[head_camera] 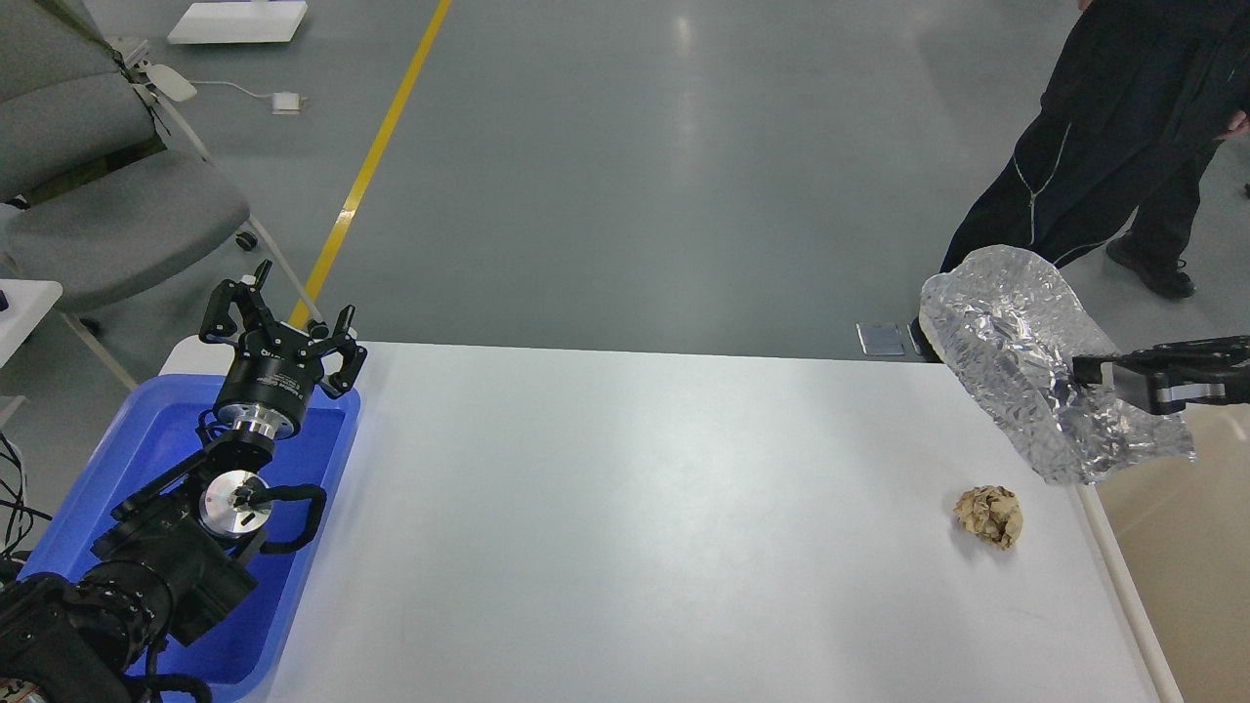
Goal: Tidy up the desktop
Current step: 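Lift the foil wrapper and carry it over the white bin, then release the foil wrapper into the white bin with the right gripper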
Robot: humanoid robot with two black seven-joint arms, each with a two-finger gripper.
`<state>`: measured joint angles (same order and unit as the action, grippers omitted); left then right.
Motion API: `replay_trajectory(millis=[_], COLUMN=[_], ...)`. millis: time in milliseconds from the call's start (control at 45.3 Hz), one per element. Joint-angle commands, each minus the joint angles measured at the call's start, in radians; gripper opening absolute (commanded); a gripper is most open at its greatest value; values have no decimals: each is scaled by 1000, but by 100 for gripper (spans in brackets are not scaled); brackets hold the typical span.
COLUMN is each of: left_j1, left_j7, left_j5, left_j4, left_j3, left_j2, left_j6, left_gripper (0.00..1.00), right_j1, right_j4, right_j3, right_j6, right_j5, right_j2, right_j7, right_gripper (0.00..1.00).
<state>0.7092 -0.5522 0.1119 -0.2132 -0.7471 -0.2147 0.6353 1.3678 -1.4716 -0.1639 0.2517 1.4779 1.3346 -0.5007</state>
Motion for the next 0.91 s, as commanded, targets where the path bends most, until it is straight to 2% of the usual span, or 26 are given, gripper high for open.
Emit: replay_trajectory(millis=[0, 199, 353, 508, 884], left_j1=[1, 1, 1, 1, -1], left_j7=[-2, 0, 0, -2, 0], left_j5=[0, 0, 0, 0, 0], left_j4=[0, 0, 0, 0, 0], left_j3=[0, 0, 0, 0, 0], left_j2=[0, 0, 0, 0, 0], left_j6=[0, 0, 0, 0, 0], left_gripper=[100, 100, 100, 100, 100], right_j1=[-16, -154, -254, -406, -664], right_j4=[86, 296, 474, 700, 1227], right_j3=[-6, -2, 4, 7, 4], right_j6=[-5, -87, -104, -106, -89], right_j5=[-83, -212, -395, -614, -985], right_j2=[-2, -64, -124, -248, -547], right_j7=[-2, -2, -4, -6, -2], right_gripper=[0, 0, 0, 0, 0])
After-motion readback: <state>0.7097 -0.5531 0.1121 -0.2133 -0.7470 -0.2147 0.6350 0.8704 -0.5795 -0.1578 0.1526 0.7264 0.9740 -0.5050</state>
